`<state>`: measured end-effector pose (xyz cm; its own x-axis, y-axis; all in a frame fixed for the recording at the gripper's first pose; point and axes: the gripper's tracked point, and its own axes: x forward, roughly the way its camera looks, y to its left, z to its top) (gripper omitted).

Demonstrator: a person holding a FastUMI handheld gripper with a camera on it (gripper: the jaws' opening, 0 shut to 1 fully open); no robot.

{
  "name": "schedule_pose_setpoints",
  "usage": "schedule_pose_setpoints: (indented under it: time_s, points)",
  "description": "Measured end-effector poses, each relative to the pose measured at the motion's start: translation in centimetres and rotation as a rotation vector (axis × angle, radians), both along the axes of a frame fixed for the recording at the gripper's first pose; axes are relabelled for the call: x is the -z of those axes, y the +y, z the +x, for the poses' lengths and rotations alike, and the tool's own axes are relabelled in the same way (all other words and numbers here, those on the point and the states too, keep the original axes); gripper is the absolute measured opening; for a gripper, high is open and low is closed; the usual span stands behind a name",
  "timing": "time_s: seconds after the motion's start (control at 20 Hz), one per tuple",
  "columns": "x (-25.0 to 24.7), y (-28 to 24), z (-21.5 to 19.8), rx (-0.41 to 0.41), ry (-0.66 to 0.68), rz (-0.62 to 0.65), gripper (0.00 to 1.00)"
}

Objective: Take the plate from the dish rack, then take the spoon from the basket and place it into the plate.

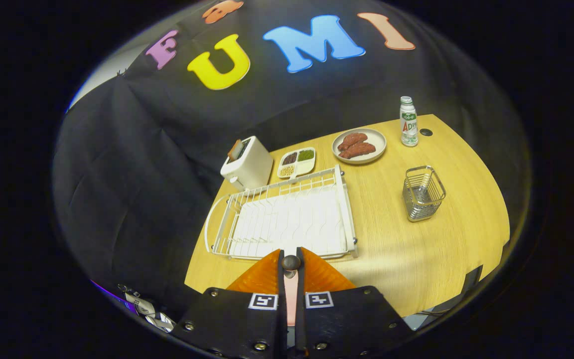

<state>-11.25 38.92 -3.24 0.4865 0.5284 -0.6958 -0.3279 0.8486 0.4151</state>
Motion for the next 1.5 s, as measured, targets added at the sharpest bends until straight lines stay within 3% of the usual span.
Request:
schedule_pose_setpoints:
  time_s: [0.2,0.7,1.2,1.5]
  points:
    - [3.2,3.6,-2.6,-0.079,0.028,-0.058,0.06]
    - [7.1,8.2,-5.3,-0.164,0.041,-0.146,0.06]
    - [7.6,10.0,-6.5,-0.207,-0.005,-0.123,0.06]
    - [6.7,9.5,-6.2,-0.199,-0.018,-0.113,0.14]
